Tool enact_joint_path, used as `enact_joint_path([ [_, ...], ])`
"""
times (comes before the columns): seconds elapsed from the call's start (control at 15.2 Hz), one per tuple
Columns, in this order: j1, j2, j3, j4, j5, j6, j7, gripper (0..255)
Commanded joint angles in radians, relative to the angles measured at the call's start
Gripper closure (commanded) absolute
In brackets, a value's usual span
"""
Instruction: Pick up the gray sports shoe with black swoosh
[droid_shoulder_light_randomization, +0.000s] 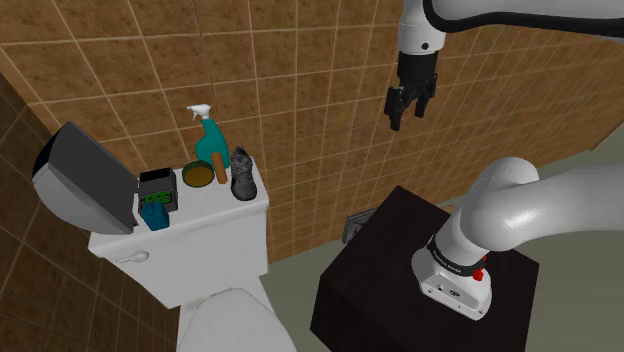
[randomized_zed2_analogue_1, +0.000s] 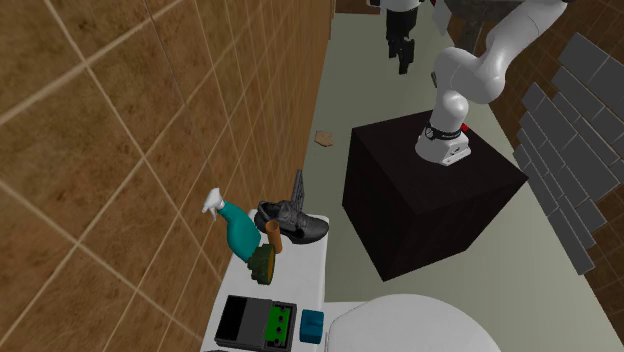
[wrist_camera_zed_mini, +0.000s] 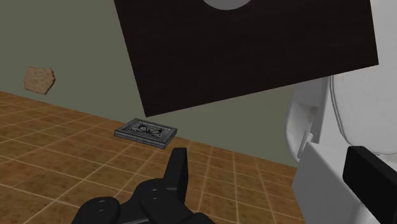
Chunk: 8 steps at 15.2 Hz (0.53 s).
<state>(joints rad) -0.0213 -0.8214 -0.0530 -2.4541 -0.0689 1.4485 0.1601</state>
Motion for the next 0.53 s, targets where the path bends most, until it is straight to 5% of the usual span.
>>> enact_joint_path([
  [0.0, 0.0, 0.0, 0.0, 0.0, 0.0, 0.0, 0.0, 0],
  [0.46, 0.027, 0.067, 0.098, -0.123, 0.084, 0.289, 0.153, 0],
])
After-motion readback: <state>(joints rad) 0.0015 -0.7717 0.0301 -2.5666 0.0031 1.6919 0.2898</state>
